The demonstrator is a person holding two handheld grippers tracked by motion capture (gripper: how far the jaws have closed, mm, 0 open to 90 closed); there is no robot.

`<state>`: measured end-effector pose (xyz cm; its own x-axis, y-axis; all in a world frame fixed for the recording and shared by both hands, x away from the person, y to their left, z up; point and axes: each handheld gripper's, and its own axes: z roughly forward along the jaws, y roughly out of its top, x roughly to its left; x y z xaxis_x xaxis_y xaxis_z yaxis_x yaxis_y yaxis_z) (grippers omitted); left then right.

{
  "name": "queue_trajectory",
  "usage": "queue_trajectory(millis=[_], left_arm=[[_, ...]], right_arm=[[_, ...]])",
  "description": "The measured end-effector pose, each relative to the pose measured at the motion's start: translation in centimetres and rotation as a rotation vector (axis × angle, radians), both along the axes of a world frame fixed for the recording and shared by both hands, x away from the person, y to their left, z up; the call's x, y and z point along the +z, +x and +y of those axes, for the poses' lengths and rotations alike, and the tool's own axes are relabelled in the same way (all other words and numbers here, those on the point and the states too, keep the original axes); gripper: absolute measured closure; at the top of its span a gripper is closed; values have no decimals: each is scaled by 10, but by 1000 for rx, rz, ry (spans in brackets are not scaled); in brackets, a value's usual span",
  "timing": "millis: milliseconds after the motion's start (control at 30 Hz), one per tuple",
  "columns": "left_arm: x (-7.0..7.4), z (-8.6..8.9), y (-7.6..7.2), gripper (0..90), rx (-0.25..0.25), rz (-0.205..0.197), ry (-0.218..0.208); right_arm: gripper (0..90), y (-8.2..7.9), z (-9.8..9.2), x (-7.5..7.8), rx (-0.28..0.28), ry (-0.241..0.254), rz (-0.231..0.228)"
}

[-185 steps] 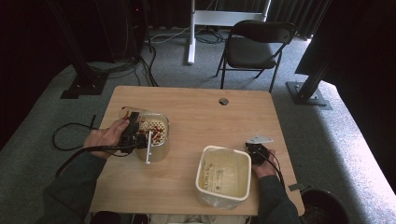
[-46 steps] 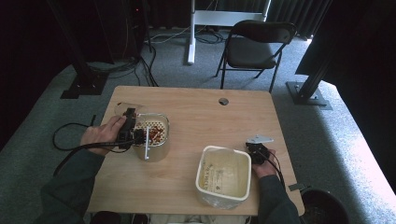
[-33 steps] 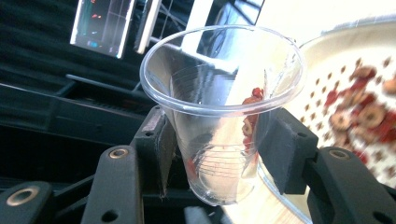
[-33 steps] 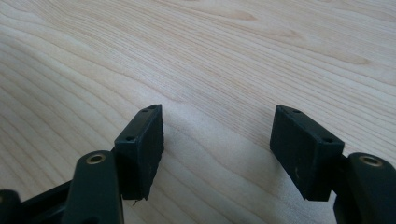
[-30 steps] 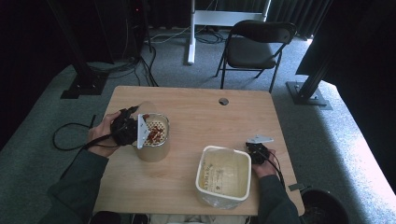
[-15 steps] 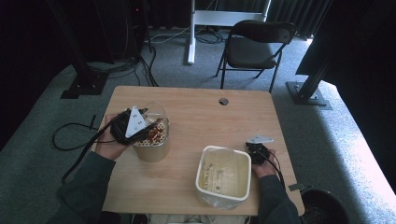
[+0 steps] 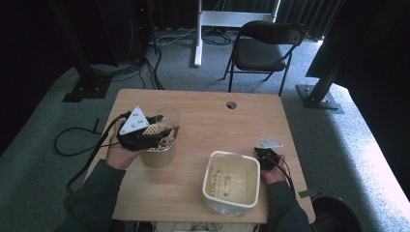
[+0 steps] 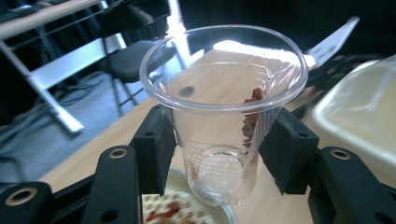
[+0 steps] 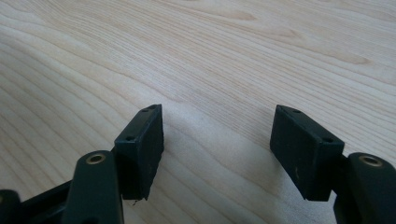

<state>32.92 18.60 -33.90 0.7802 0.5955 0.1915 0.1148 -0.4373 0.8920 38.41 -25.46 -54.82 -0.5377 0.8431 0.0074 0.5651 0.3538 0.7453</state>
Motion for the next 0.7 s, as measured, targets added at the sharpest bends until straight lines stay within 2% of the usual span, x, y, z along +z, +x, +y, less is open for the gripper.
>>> queue_trajectory(millis=[133, 267, 367, 433, 633, 700], left_arm=[[1, -10, -6, 478, -56, 38, -62], [2, -28, -17, 475, -123, 41, -70], [3, -40, -23, 473, -174, 58, -90], [4, -48, -26, 473, -220, 75, -119], [3, -67, -37, 469, -296, 96, -150], [-1, -75, -39, 467, -319, 109, -137]], right_arm=[[342, 0, 0, 0, 0, 0, 1], [342, 0, 0, 0, 0, 0, 1], [342, 0, 0, 0, 1, -1, 1], [342, 0, 0, 0, 1, -1, 0], [342, 0, 0, 0, 0, 0, 0], [342, 0, 0, 0, 0, 0, 0]])
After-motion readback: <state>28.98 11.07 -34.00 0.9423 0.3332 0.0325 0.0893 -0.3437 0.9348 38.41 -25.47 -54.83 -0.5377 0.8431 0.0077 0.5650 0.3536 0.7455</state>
